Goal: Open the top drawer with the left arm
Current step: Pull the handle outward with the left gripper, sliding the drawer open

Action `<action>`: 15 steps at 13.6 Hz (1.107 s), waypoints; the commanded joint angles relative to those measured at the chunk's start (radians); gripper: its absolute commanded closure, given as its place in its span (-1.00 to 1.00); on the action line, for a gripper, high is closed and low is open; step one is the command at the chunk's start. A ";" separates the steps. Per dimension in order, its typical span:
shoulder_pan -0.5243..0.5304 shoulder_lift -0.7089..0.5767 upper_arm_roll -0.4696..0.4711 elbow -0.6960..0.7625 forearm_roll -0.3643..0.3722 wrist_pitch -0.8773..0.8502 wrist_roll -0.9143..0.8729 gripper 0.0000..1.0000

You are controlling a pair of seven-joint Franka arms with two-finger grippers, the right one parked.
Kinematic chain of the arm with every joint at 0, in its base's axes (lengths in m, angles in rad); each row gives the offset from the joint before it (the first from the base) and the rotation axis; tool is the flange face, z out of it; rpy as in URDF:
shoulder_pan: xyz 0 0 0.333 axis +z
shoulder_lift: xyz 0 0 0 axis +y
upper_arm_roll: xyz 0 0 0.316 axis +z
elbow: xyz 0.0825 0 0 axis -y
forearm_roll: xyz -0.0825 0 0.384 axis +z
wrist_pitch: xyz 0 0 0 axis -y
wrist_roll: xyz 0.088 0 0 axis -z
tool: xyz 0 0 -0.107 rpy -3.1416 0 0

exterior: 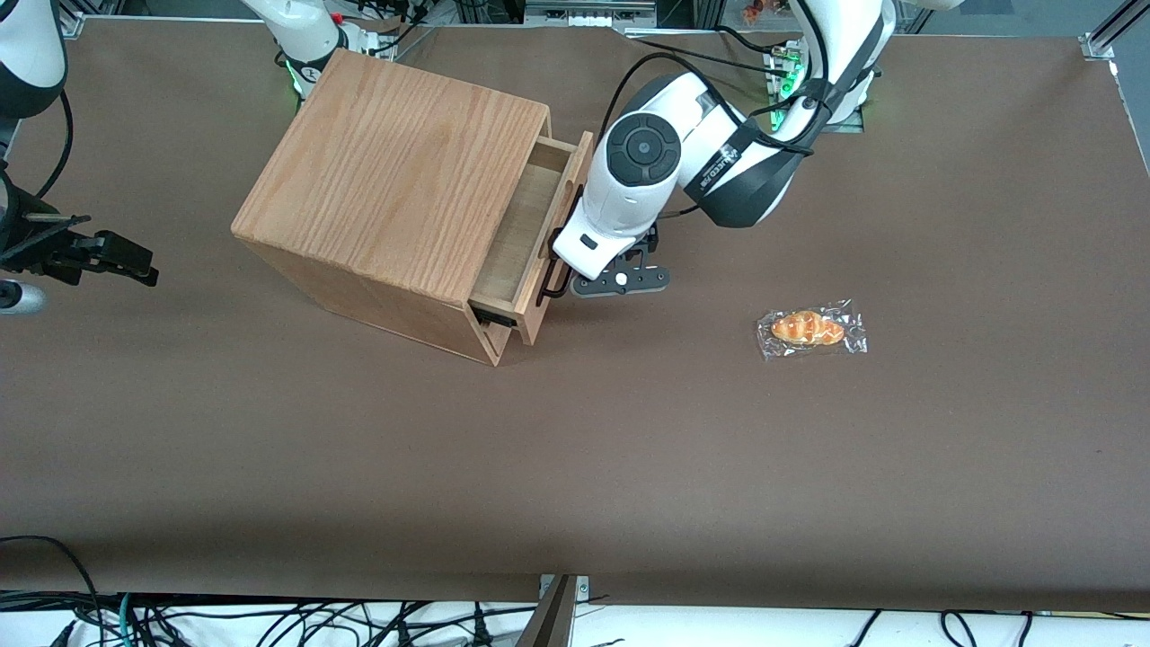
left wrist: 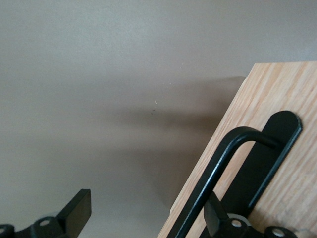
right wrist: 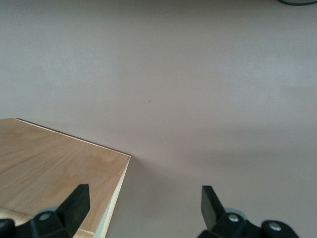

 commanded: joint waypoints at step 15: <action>0.070 -0.035 -0.005 -0.018 0.040 -0.042 0.092 -1.00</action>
